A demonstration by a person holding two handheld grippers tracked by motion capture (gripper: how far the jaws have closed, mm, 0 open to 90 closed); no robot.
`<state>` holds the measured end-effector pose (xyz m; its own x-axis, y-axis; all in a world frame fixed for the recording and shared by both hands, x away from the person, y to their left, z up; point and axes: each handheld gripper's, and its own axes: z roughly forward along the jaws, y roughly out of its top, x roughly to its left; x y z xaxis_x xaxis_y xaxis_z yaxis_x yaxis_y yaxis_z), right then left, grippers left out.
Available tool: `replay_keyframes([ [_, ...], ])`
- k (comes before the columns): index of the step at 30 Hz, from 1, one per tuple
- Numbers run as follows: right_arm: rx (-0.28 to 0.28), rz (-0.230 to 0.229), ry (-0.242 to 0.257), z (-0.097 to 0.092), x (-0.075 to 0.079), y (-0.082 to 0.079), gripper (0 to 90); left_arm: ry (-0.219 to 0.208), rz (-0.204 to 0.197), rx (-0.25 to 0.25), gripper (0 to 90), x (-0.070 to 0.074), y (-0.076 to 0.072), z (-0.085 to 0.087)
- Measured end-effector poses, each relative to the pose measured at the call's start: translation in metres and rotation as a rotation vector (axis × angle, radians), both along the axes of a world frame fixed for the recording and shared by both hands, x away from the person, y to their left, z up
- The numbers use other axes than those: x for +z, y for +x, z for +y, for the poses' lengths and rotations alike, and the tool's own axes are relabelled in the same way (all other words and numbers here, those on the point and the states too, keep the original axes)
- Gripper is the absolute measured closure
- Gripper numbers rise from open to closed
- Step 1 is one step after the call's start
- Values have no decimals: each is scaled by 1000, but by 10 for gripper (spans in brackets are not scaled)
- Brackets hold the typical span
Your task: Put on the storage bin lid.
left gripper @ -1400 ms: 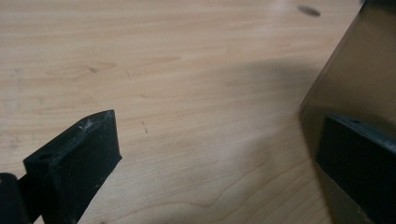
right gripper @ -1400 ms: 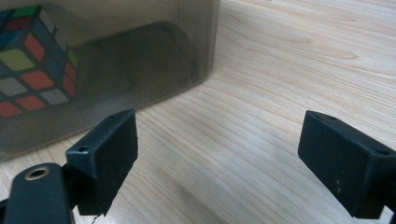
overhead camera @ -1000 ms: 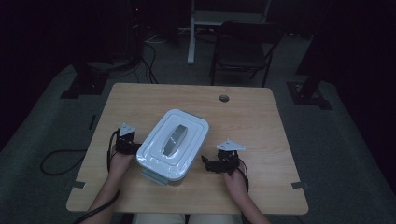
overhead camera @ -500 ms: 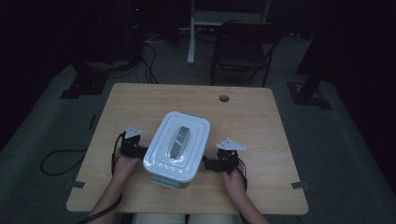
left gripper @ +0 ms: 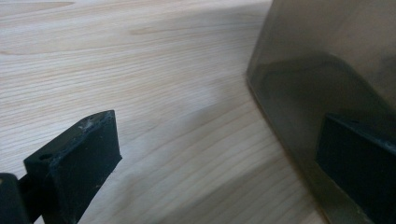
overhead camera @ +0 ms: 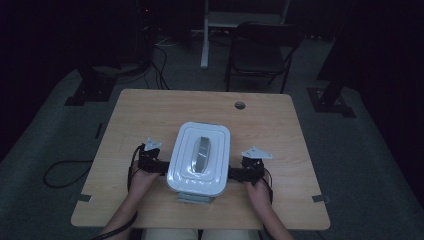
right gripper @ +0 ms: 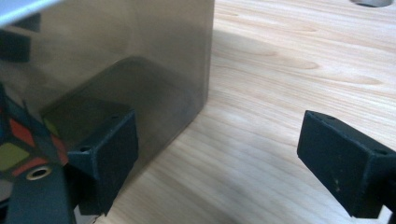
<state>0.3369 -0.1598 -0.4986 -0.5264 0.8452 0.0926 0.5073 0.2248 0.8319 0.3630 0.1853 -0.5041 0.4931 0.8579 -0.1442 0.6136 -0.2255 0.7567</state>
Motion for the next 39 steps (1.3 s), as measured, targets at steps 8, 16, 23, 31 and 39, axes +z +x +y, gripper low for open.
replay_keyframes([
  [8,-34,-2,-1,-21,3,4,137,11,-14,-42,10,2,-3,-21],
  [16,-27,24,-11,-42,2,12,136,-5,-4,-92,9,0,-5,-38],
  [23,-58,24,-7,-52,1,11,136,-22,-1,-119,9,-1,-3,-49],
  [31,-78,23,-4,-61,0,8,137,-14,-2,-145,9,-2,2,-56],
  [39,-87,42,20,-68,-4,5,137,-4,-17,-157,9,-2,6,-61],
])
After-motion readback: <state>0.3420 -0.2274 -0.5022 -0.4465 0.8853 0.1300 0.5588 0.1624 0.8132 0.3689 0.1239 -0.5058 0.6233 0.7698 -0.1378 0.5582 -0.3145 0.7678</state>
